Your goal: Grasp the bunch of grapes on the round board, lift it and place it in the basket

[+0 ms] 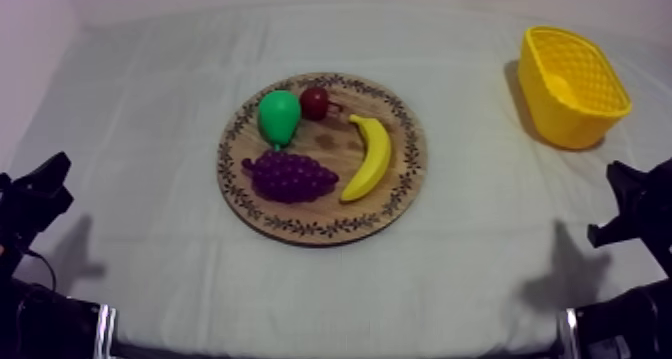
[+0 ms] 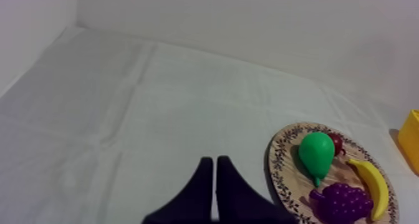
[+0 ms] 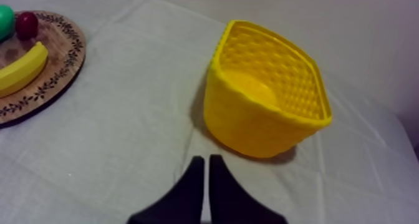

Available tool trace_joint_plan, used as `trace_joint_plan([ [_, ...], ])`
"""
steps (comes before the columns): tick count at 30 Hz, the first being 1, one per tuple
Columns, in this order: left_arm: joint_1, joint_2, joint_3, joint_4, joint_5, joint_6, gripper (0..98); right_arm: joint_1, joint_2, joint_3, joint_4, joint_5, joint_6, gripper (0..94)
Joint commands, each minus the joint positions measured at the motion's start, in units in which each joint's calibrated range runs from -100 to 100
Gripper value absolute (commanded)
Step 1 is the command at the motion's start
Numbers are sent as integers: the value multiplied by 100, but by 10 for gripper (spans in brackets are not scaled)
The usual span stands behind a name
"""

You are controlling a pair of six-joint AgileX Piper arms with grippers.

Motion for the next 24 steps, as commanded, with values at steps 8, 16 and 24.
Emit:
trace_joint_plan([
  [8,-1,0,-4,-4,-3,1,1,-23,-1,5,-3,-3,-393,6],
  [16,-1,0,-4,-4,-3,1,1,-23,-1,5,-3,-3,-400,6],
  [24,-1,0,-4,-4,-3,1,1,-23,-1,-1,14,-17,-317,6],
])
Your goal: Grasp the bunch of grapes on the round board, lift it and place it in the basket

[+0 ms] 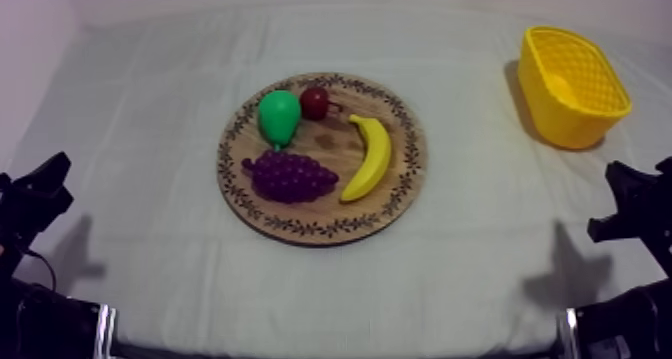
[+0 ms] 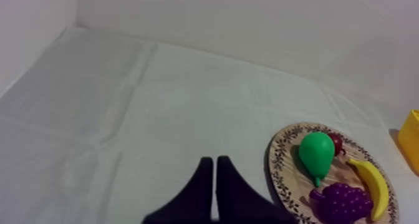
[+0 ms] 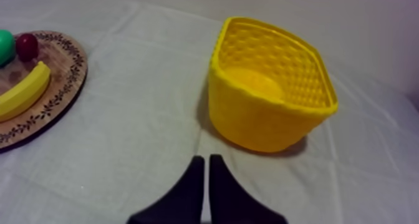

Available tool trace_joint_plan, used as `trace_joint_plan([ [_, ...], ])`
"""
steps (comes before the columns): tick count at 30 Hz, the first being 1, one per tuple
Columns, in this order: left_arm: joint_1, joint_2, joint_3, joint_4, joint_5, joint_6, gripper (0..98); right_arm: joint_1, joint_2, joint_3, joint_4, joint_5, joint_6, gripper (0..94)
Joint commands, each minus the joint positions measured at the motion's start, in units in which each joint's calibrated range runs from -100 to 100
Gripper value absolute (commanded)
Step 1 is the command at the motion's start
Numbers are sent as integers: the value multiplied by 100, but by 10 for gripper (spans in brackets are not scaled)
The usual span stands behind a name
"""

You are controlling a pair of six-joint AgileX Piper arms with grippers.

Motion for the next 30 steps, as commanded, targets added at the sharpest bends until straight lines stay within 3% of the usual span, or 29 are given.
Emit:
trace_joint_plan([
  [1,-1,0,-4,-4,-3,1,1,-4,-1,-9,23,-34,68,6],
  [10,-1,0,-4,-4,-3,1,1,-242,660,-711,365,-91,84,6],
  [18,-1,0,-4,-4,-3,1,1,-678,1928,-2030,489,-89,104,6],
  [30,-1,0,-4,-4,-3,1,1,-1649,4111,-4446,763,865,40,6],
])
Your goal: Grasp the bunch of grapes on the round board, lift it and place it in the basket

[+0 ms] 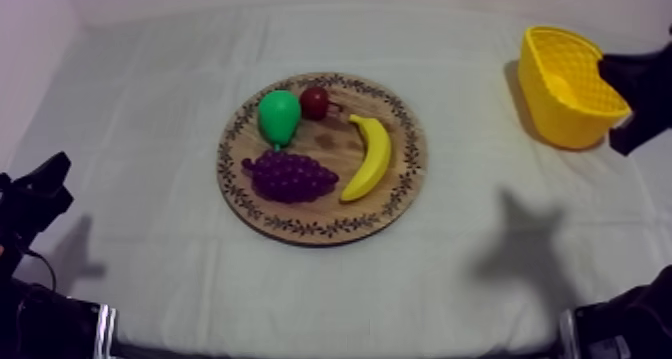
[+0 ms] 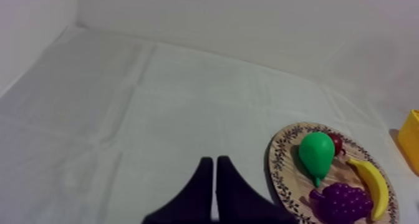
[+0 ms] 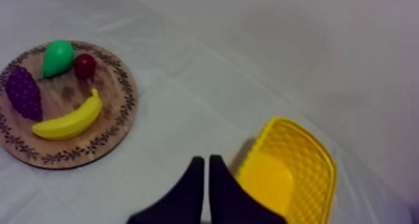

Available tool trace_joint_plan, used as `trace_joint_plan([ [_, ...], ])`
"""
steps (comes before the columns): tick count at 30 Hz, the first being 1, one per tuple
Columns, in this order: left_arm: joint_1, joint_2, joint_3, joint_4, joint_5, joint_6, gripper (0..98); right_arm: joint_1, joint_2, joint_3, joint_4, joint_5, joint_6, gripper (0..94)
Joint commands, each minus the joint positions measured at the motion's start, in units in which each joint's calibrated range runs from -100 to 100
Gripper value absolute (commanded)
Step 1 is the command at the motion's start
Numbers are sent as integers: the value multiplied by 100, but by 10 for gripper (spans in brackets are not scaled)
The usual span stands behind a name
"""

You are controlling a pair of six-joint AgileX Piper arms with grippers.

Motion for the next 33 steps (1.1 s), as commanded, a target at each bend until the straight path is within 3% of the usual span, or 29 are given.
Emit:
trace_joint_plan([
  [1,-1,0,-4,-4,-3,1,1,-261,607,-781,42,274,-37,6],
  [11,-1,0,-4,-4,-3,1,1,-1111,2143,-2614,169,1491,-147,6],
  [33,-1,0,-4,-4,-3,1,1,-1988,5617,-6358,227,3697,-69,5],
])
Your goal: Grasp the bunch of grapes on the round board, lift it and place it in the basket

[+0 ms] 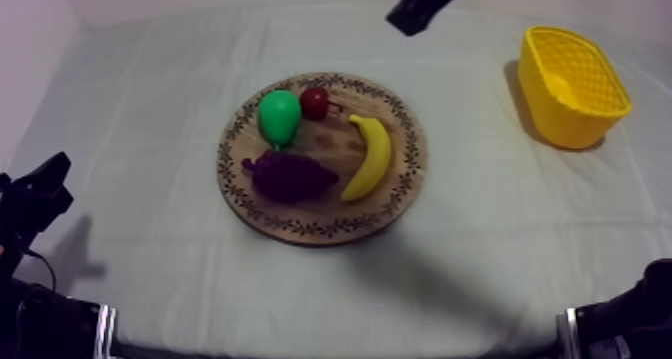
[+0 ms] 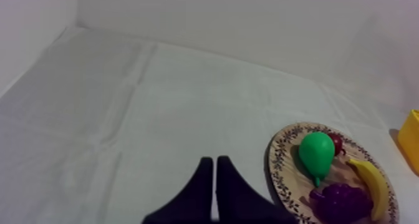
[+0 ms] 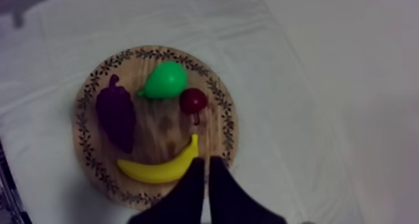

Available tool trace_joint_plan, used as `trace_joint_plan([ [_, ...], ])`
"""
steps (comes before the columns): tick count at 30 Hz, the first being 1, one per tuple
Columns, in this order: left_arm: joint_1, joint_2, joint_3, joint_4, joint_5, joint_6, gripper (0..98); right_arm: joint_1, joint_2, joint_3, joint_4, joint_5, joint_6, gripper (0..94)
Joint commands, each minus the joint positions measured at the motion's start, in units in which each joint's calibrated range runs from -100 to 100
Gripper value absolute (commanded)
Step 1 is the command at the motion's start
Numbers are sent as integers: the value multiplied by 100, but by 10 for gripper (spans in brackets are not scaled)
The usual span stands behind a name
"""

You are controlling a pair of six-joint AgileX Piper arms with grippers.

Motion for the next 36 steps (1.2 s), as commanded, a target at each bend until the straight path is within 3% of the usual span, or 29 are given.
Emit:
trace_joint_plan([
  [1,-1,0,-4,-4,-3,1,1,-88,444,-384,18,195,17,5],
  [14,-1,0,-4,-4,-3,1,1,-425,1938,-1560,39,1190,189,5],
  [22,-1,0,-4,-4,-3,1,1,-467,2714,-2296,-150,1823,336,5],
  [36,-1,0,-4,-4,-3,1,1,-441,3648,-2794,-607,1922,619,32],
])
